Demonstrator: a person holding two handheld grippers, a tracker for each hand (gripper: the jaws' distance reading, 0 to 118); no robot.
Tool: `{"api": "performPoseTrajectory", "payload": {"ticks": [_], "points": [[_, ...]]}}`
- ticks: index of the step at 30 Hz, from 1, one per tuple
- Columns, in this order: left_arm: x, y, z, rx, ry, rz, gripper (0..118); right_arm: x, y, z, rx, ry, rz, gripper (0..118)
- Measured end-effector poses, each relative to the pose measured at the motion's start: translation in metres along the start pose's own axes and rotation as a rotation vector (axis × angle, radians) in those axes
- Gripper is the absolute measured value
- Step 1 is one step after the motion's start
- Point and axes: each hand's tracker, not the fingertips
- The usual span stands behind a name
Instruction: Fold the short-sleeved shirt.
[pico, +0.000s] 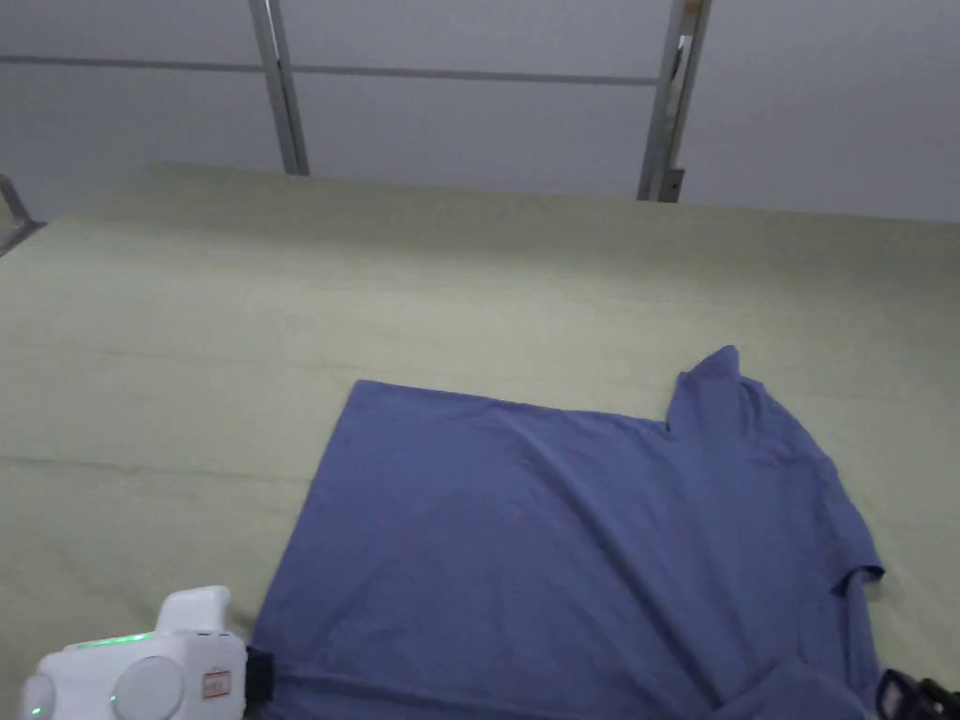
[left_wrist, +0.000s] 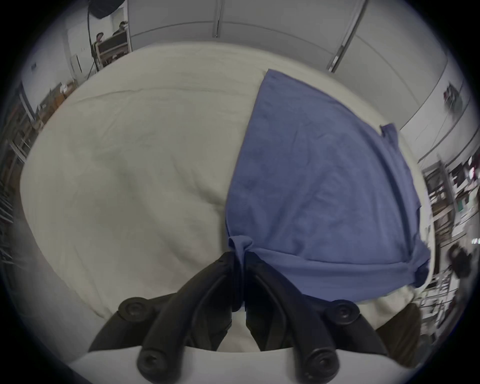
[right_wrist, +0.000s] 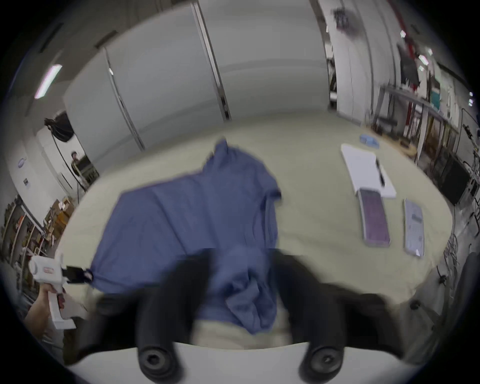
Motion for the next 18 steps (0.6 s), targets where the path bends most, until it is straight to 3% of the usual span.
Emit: {"api": "performPoseTrajectory", "payload": {"ticks": [2,4,6,7,8,10,11,14,18], "points": [[0.001,-0.001,0.006,0.005,0.004,0.005,7,0.004,-0.009,-0.027,-0.159,-0.058,0.013,117],[0.009,-0.004,0.015,0.029,0.005,-0.031,7,0.008,-0.022,-0.048,-0.184,-0.103,0.018,118],[0.009,-0.004,0.018,0.026,0.003,-0.032,7,0.013,-0.03,-0.069,-0.311,-0.086,0.013,117],[0.009,-0.003,0.019,0.026,-0.001,-0.031,7,0.014,-0.033,-0.077,-0.369,-0.064,0.0,111],[0.009,-0.003,0.021,0.028,-0.002,-0.028,7,0.016,-0.037,-0.083,-0.396,-0.049,-0.018,87],[0.009,-0.003,0.025,0.027,-0.009,-0.02,7,0.018,-0.045,-0.081,-0.363,-0.073,-0.034,17],[0.008,-0.002,0.027,0.029,-0.013,-0.017,7,0.018,-0.046,-0.077,-0.311,-0.131,-0.022,12],[0.008,0.003,0.036,0.053,-0.04,-0.01,7,0.019,-0.041,-0.057,-0.238,-0.054,-0.084,9],[0.021,0.034,0.061,0.169,-0.085,-0.012,7,0.014,-0.003,-0.028,-0.033,-0.007,-0.044,8]]}}
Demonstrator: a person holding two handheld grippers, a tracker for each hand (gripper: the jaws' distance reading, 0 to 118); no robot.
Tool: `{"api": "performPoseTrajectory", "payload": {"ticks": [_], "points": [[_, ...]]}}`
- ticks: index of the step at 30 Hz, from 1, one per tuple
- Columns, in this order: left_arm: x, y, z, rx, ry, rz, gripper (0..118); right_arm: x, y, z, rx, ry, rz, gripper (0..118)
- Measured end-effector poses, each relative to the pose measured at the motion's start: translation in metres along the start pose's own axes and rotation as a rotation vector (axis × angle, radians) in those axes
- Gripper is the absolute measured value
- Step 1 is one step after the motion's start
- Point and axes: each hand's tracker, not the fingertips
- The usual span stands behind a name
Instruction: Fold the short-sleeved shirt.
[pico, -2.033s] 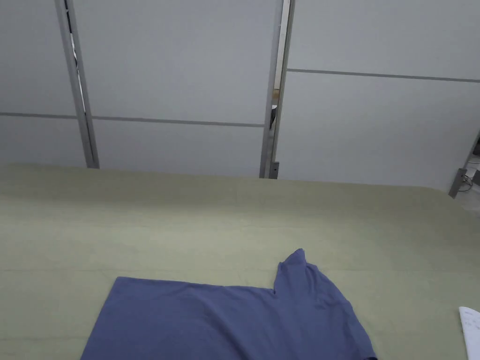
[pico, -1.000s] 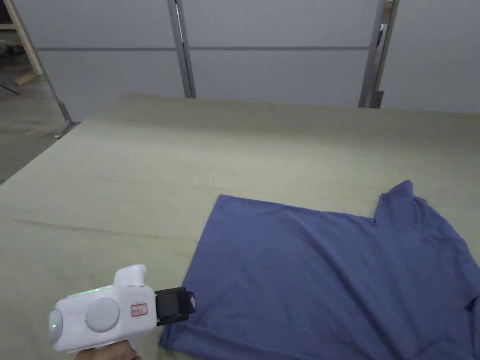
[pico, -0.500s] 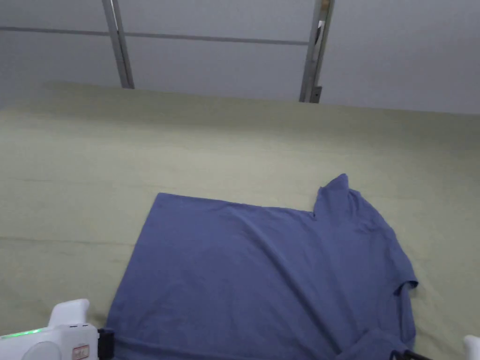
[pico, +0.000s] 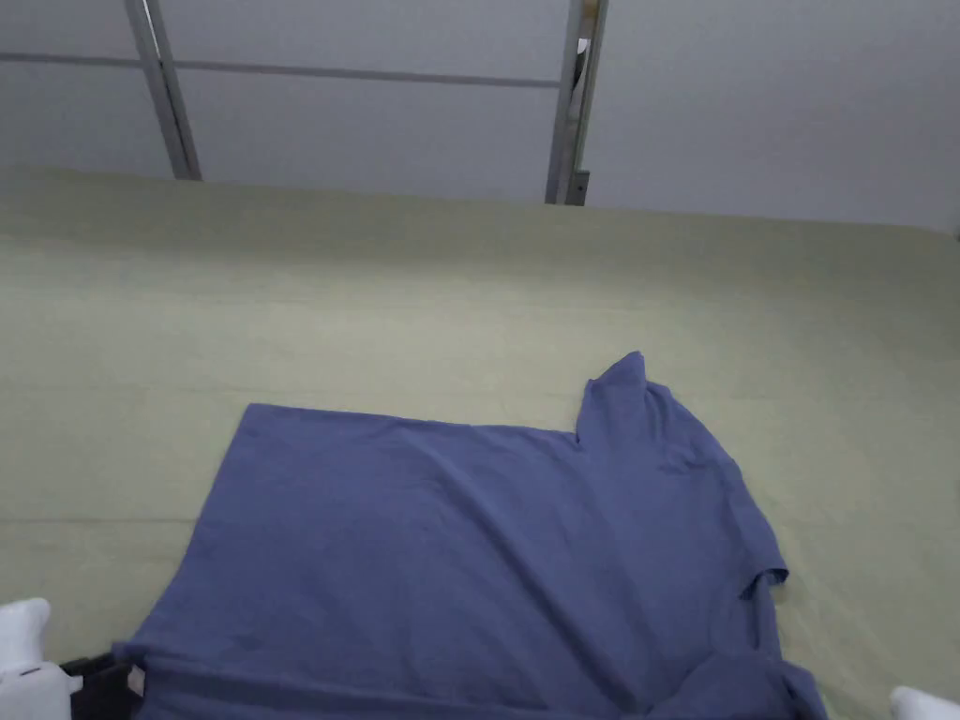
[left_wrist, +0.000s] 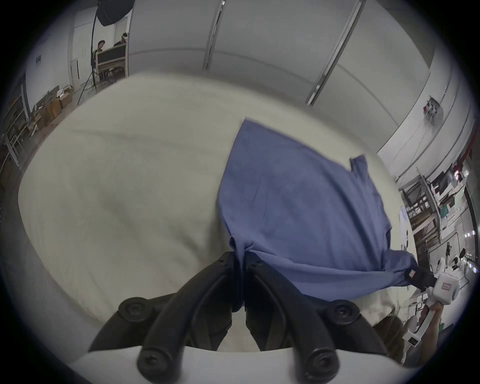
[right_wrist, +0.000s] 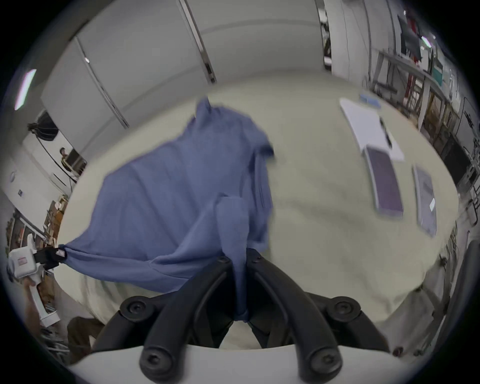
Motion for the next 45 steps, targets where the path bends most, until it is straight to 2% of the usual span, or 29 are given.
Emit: {"api": "performPoseTrajectory", "payload": {"ticks": [3,6,12,16,17,18,19,20,21,22,26,27,28,29,30,31,32,33,34,35,36,37,40,41,42,43,44,45], "points": [[0.01,0.041,-0.007,0.037,-0.02,0.008,7,-0.007,0.044,0.001,0.064,0.036,-0.024,8],[0.02,0.079,-0.036,0.045,-0.023,0.007,7,-0.012,0.079,-0.03,0.072,0.012,0.015,8],[0.046,0.105,-0.127,-0.057,0.073,-0.031,7,-0.012,0.107,-0.13,-0.045,-0.026,0.006,8],[0.044,0.098,-0.164,-0.095,0.1,0.077,8,-0.013,0.105,-0.169,-0.113,-0.057,0.005,9],[0.043,0.096,-0.166,-0.085,0.09,0.102,17,-0.012,0.103,-0.172,-0.114,-0.058,-0.002,9],[0.028,0.099,-0.173,-0.064,0.088,0.125,35,-0.011,0.102,-0.172,-0.112,-0.058,-0.008,16],[0.025,0.098,-0.168,-0.033,0.074,0.135,68,-0.008,0.101,-0.166,-0.08,-0.074,-0.02,34],[0.022,0.097,-0.161,-0.006,0.038,0.137,110,-0.005,0.1,-0.16,-0.043,-0.093,-0.032,77],[0.018,0.096,-0.149,0.033,0.005,0.137,118,-0.001,0.099,-0.152,-0.011,-0.094,-0.047,106],[0.019,0.092,-0.128,0.107,-0.019,0.124,118,0.003,0.098,-0.14,0.034,-0.086,-0.062,118],[0.018,0.084,-0.058,0.326,-0.047,0.004,116,0.005,0.093,-0.08,0.289,-0.035,-0.057,118],[0.02,0.08,-0.043,0.363,-0.051,-0.032,104,0.004,0.092,-0.067,0.324,-0.005,-0.055,118],[0.023,0.076,-0.03,0.38,-0.046,-0.058,81,0.003,0.091,-0.055,0.353,0.048,-0.056,114],[0.026,0.072,-0.019,0.405,-0.036,-0.082,32,0.001,0.088,-0.045,0.381,0.111,-0.051,84],[0.029,0.063,-0.014,0.43,-0.021,-0.099,0,-0.002,0.085,-0.034,0.403,0.161,-0.03,29],[0.031,0.057,-0.007,0.44,-0.012,-0.105,0,-0.008,0.084,-0.025,0.418,0.173,0.009,2],[0.032,0.051,0.0,0.48,-0.028,-0.102,0,-0.019,0.08,-0.021,0.429,0.091,0.05,2],[0.029,0.049,0.005,0.449,-0.091,-0.089,0,-0.022,0.075,-0.015,0.455,0.075,0.092,2],[0.027,0.045,0.004,0.397,-0.155,-0.082,0,-0.022,0.075,-0.012,0.413,0.172,0.136,2],[0.029,0.04,0.004,0.408,-0.118,-0.081,0,-0.027,0.072,-0.012,0.402,0.18,0.148,2],[0.03,0.038,0.003,0.394,-0.108,-0.094,0,-0.032,0.068,-0.012,0.407,0.132,0.155,2],[0.029,0.036,-0.001,0.376,-0.104,-0.113,0,-0.033,0.066,-0.012,0.383,0.138,0.189,2],[0.018,0.043,-0.019,0.254,-0.067,-0.077,0,-0.032,0.061,-0.013,0.376,0.143,0.169,2],[0.014,0.046,-0.027,0.21,-0.056,-0.058,17,-0.032,0.059,-0.012,0.378,0.142,0.163,2],[0.01,0.049,-0.038,0.171,-0.037,-0.043,55,-0.033,0.057,-0.011,0.378,0.137,0.156,2],[0.006,0.053,-0.053,0.119,-0.027,-0.03,101,-0.034,0.057,-0.011,0.372,0.137,0.147,2],[0.002,0.055,-0.069,0.047,-0.022,-0.033,118,-0.034,0.056,-0.012,0.361,0.142,0.141,2],[-0.006,0.053,-0.081,0.064,-0.043,-0.021,118,-0.034,0.055,-0.013,0.355,0.143,0.141,2]]}}
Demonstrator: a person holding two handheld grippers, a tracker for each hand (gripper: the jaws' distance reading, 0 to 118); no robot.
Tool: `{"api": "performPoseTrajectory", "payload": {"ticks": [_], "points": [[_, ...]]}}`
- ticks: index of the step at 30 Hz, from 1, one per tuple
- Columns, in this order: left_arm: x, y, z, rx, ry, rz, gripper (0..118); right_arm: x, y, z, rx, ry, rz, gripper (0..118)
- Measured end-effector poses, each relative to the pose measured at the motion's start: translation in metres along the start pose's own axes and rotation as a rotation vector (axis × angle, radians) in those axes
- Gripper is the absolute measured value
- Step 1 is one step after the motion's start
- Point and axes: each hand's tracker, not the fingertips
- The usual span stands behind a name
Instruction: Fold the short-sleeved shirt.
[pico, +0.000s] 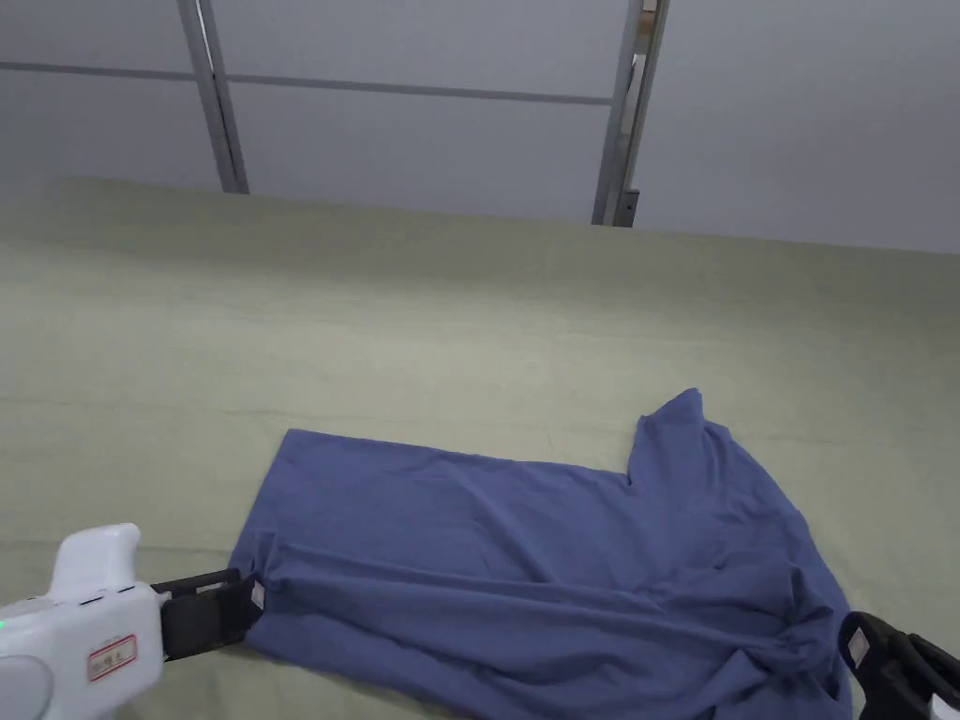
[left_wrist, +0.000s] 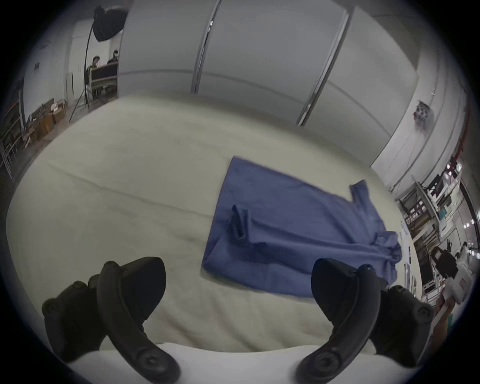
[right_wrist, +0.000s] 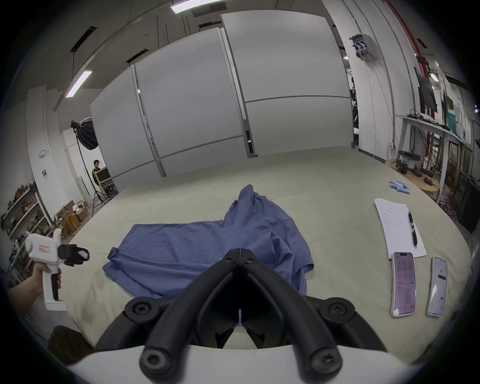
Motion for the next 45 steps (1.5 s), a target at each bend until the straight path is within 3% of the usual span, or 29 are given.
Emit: {"api": "performPoseTrajectory", "payload": {"ticks": [4,6,8,9,10,11,12,13,14,15,18,21,22,23,24,25,26,29,33,37,42,45], "points": [[-0.022,-0.003,-0.049,-0.119,0.052,0.016,118,-0.003,-0.007,-0.004,-0.046,-0.009,0.032,2],[-0.008,0.003,-0.061,-0.157,0.077,0.058,103,-0.001,-0.011,-0.007,-0.068,-0.014,0.024,2],[-0.01,-0.002,-0.075,-0.182,0.088,0.097,76,0.002,-0.016,-0.012,-0.091,-0.03,0.012,3],[-0.002,-0.002,-0.079,-0.191,0.13,0.084,74,0.003,-0.018,-0.016,-0.108,-0.047,0.005,8],[0.003,-0.002,-0.075,-0.142,0.14,0.037,69,0.006,-0.02,-0.019,-0.12,-0.068,-0.001,28],[0.008,-0.002,-0.071,-0.144,0.144,0.011,37,0.01,-0.022,-0.025,-0.137,-0.09,-0.002,74],[0.011,-0.002,-0.068,-0.13,0.168,-0.025,5,0.015,-0.024,-0.033,-0.176,-0.108,-0.009,108],[0.01,-0.003,-0.066,-0.107,0.154,-0.043,5,0.02,-0.026,-0.043,-0.221,-0.132,-0.022,118],[0.011,-0.002,-0.062,-0.096,0.067,-0.014,5,0.026,-0.029,-0.052,-0.262,-0.156,-0.037,118],[0.011,-0.001,-0.06,-0.113,0.081,-0.013,5,0.032,-0.03,-0.06,-0.246,-0.164,-0.047,118],[0.016,-0.002,-0.051,-0.102,0.092,-0.043,5,0.05,-0.041,-0.096,-0.406,-0.246,-0.086,118],[0.016,-0.002,-0.046,-0.104,0.085,-0.035,5,0.061,-0.049,-0.125,-0.508,-0.221,-0.158,113],[0.017,-0.003,-0.043,-0.102,0.084,-0.039,5,0.061,-0.051,-0.129,-0.524,-0.195,-0.181,96],[0.018,-0.003,-0.04,-0.104,0.086,-0.046,5,0.056,-0.05,-0.132,-0.539,-0.177,-0.166,51],[0.018,-0.004,-0.037,-0.106,0.087,-0.052,5,0.05,-0.045,-0.128,-0.515,-0.245,-0.083,39],[0.021,-0.003,-0.033,-0.105,0.082,-0.057,5,0.046,-0.04,-0.126,-0.502,-0.151,-0.093,14],[0.021,-0.003,-0.028,-0.105,0.077,-0.06,5,0.042,-0.037,-0.119,-0.489,-0.134,-0.12,7],[0.025,0.001,-0.006,-0.099,0.057,-0.056,5,0.038,-0.021,-0.1,-0.456,-0.107,-0.112,7],[0.023,0.001,0.036,-0.071,0.03,-0.03,5,0.045,0.0,-0.056,-0.395,-0.042,-0.163,7],[0.015,-0.02,0.076,-0.071,0.033,-0.008,5,0.052,0.003,-0.012,-0.405,-0.047,-0.165,7],[0.0,-0.072,0.085,-0.245,0.089,0.042,5,0.06,-0.036,0.016,-0.575,-0.092,-0.138,7],[-0.007,-0.099,0.071,-0.352,0.151,0.051,5,0.062,-0.068,0.01,-0.726,-0.148,-0.077,7]]}}
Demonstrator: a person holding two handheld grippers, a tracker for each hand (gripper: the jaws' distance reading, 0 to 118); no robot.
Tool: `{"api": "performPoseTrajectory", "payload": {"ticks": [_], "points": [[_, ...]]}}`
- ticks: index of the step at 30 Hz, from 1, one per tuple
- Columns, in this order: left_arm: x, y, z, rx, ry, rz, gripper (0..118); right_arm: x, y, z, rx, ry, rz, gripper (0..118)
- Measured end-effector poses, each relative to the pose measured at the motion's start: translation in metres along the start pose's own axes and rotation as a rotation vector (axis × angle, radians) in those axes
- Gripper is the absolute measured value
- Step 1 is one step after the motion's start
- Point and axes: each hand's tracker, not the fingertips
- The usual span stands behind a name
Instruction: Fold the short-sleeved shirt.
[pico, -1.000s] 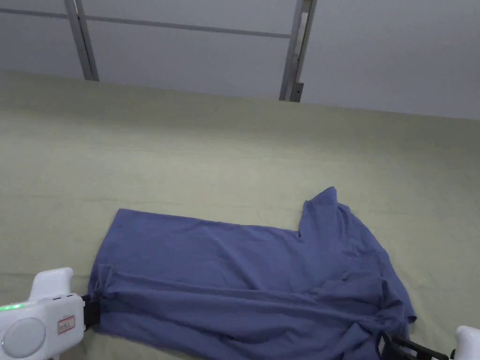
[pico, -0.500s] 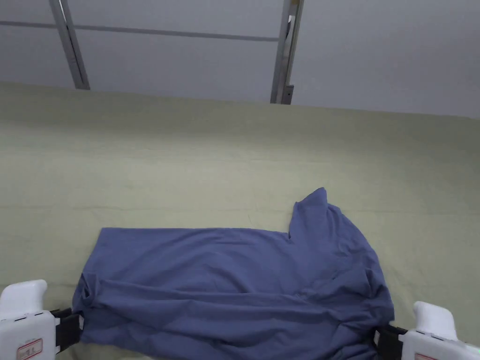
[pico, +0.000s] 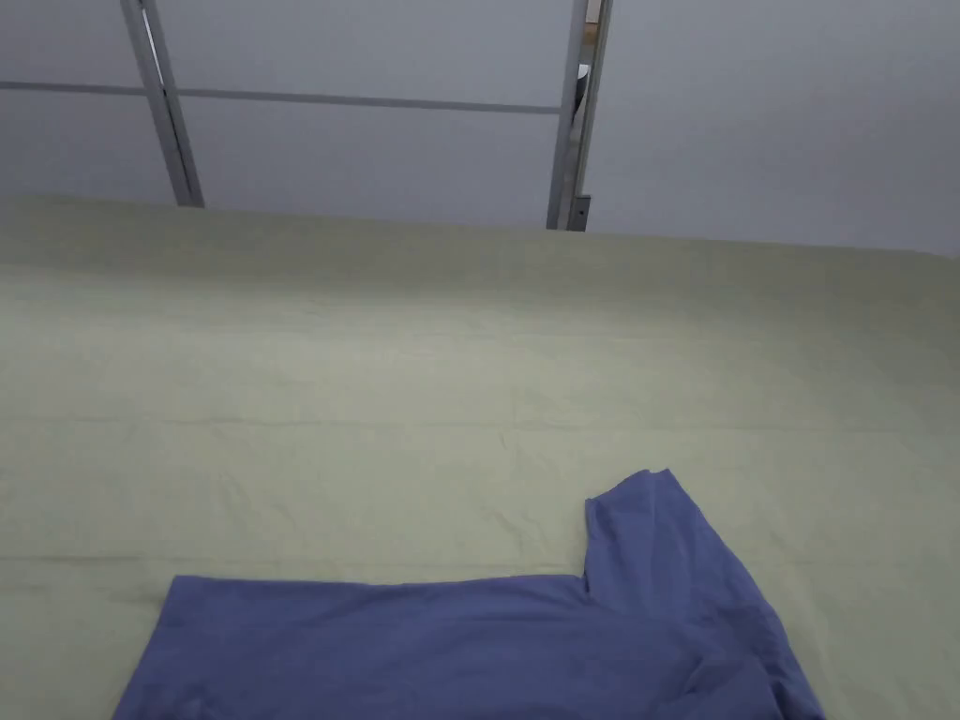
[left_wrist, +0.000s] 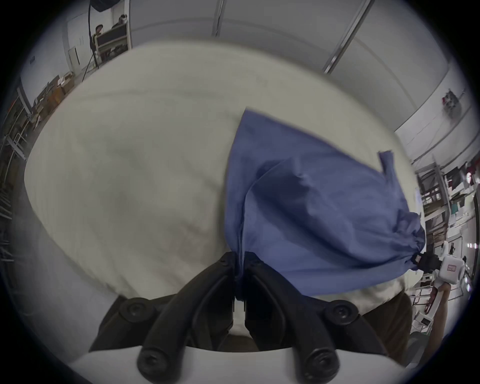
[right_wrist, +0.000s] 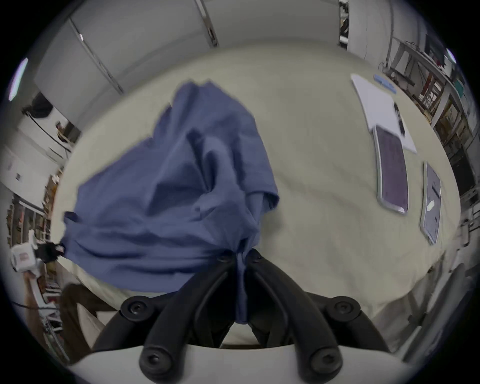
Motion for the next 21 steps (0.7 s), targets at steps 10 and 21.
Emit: {"api": "performPoseTrajectory", "payload": {"ticks": [10,21], "points": [[0.002,-0.001,0.042,0.228,0.036,-0.081,116,-0.008,0.005,0.038,0.233,-0.117,0.129,108],[0.074,0.061,0.168,0.935,-0.256,-0.183,0,-0.068,0.053,0.154,1.002,0.115,0.081,2]]}}
